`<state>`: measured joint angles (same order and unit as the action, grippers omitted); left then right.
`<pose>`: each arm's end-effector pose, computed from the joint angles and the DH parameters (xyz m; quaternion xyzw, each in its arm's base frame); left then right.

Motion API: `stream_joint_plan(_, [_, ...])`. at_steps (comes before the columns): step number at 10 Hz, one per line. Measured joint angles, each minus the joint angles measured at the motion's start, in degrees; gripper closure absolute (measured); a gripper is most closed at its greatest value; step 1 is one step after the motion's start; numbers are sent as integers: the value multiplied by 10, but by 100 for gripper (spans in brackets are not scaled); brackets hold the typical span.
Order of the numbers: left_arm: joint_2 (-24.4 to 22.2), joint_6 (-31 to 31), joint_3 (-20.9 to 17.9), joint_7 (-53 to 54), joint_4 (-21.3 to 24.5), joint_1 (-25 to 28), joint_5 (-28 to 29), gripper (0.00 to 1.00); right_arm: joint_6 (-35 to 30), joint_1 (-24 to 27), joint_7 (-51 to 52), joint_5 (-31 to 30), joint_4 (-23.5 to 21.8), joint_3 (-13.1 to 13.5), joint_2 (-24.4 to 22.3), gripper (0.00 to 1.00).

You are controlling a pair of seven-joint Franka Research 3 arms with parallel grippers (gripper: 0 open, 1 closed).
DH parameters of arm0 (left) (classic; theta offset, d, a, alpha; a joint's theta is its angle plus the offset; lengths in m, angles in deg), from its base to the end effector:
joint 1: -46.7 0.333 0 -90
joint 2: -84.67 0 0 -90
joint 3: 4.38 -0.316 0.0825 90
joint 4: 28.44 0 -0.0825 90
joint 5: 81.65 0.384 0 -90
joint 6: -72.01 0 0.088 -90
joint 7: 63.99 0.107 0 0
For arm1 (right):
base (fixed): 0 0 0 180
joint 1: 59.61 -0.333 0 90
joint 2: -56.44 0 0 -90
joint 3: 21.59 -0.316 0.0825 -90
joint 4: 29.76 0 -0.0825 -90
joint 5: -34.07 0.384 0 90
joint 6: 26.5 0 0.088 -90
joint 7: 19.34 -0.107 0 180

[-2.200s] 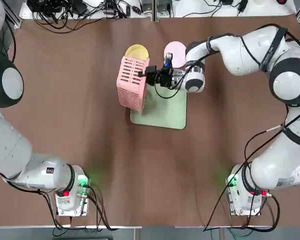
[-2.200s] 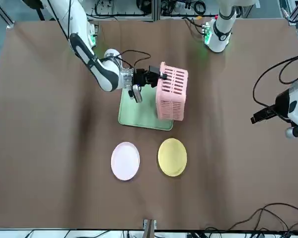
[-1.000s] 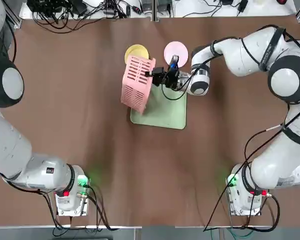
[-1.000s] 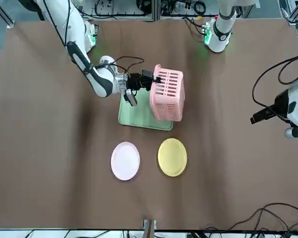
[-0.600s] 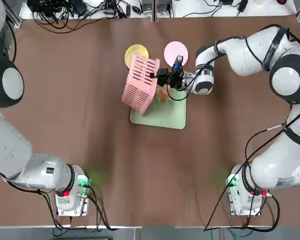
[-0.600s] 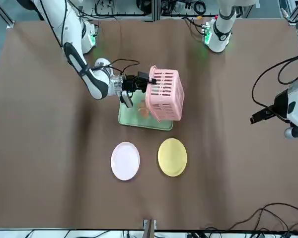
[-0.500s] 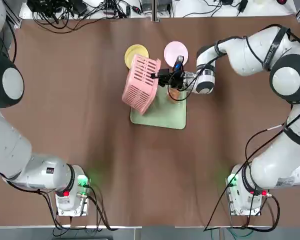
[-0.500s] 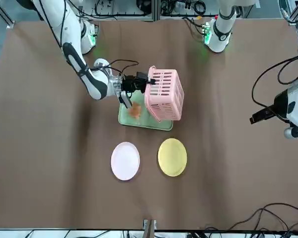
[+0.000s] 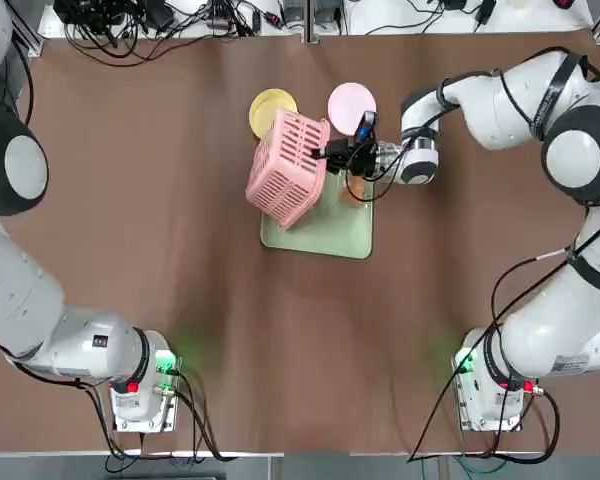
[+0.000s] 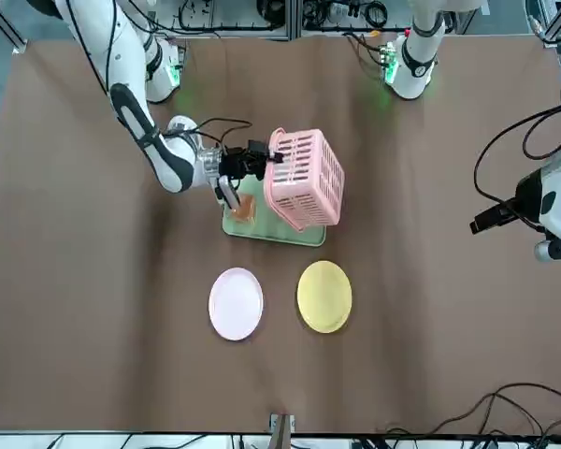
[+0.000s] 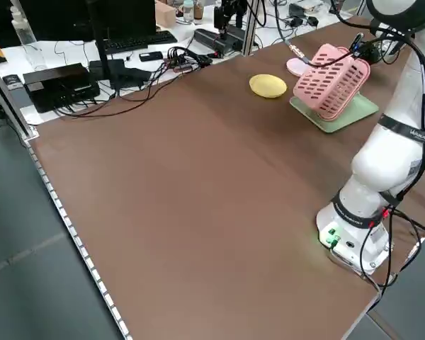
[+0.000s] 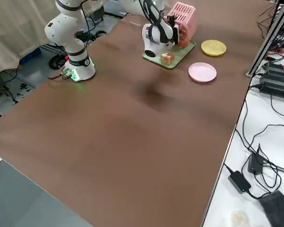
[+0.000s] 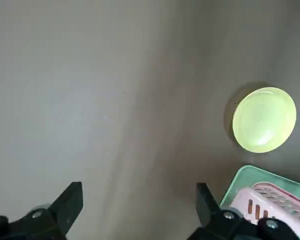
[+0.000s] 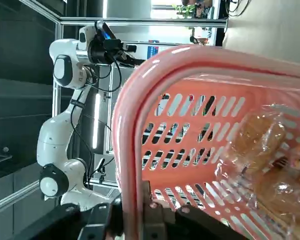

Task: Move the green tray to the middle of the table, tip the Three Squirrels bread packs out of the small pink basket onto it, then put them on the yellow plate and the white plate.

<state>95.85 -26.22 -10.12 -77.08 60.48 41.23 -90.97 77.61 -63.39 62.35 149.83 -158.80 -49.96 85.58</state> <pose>0.6193 -0.0172 0.5325 0.9891 0.1280 -0.0235 0.0683 0.4101 0.3505 0.2017 -0.6472 -0.0397 -0.0517 0.7595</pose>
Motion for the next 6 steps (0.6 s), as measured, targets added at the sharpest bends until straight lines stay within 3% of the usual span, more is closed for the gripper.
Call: stream_joint_plan(6, [1,0,0,0,0,0,0,0,-22,4,22,-24,-20,30,0,92])
